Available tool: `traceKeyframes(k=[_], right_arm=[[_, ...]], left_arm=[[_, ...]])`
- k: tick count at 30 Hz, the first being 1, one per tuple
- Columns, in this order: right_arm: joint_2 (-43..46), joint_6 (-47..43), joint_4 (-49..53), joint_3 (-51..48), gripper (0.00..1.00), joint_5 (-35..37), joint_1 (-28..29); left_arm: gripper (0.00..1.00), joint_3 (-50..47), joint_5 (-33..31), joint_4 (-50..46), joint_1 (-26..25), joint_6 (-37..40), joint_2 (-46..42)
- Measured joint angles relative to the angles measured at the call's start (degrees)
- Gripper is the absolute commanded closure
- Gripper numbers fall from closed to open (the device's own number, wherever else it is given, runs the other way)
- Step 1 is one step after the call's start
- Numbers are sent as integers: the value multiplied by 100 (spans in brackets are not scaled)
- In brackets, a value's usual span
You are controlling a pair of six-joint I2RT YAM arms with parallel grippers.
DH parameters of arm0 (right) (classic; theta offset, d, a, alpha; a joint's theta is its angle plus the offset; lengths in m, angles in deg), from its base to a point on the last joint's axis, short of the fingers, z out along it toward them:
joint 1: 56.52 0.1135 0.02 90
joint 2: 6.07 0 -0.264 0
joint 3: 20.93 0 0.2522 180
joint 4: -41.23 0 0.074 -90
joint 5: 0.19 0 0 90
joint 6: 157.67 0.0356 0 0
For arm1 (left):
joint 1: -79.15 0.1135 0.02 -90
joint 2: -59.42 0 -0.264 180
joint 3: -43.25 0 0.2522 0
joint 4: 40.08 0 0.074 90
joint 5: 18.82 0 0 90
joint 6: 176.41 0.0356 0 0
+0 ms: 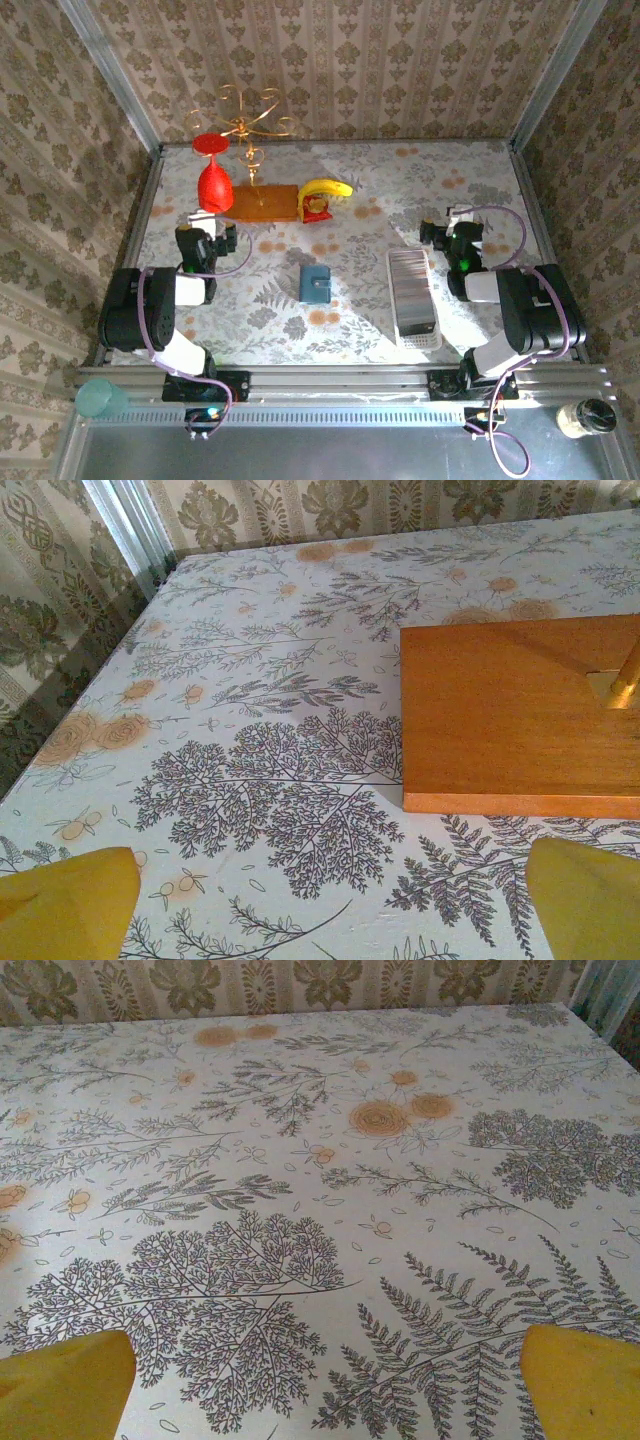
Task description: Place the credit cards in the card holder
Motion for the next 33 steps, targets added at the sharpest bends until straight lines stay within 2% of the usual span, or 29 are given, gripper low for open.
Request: traceKeyframes(k=[33], right_arm=[[0,0,0,0,0,0,0]], left_arm=[[0,0,90,-7,70,-2,0]])
